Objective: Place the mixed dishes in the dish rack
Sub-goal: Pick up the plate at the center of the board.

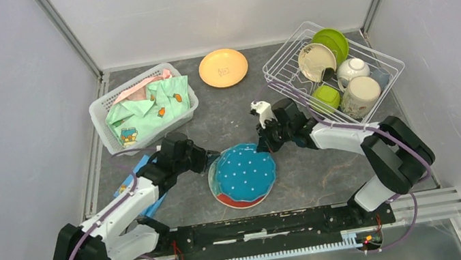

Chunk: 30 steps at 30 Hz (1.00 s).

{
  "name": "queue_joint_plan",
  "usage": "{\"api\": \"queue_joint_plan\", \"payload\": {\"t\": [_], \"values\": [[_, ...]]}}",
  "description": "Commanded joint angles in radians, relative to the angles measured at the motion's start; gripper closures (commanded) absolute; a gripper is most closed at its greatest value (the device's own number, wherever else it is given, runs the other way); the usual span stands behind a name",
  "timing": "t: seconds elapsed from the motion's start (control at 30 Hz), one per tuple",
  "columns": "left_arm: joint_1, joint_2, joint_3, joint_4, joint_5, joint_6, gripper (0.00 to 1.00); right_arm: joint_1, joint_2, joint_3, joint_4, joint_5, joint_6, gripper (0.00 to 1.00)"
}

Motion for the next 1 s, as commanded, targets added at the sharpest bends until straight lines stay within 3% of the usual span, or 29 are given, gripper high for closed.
{"api": "queue_joint_plan", "payload": {"t": [0.0, 0.33, 0.73, 0.97], "values": [[-0.002, -0.048, 0.07, -0.05, -0.052, -0.021, 0.98, -0.017, -0.092, 0.028, 0.04, 0.011, 0.024, 1.0], [-0.002, -0.046, 0.142, -0.121, -0.072, -0.021, 0.98, -0.072, -0.169, 0.051, 0.096, -0.003, 0.086, 1.0], [-0.002, -0.17, 0.304, -0.245, -0.093, -0.021, 0.98, -0.139, -0.235, 0.07, 0.107, 0.007, 0.119, 1.0], [-0.002, -0.287, 0.217, -0.166, -0.168, -0.021, 0.98, -0.204, -0.237, 0.107, 0.109, -0.01, 0.152, 1.0]]}}
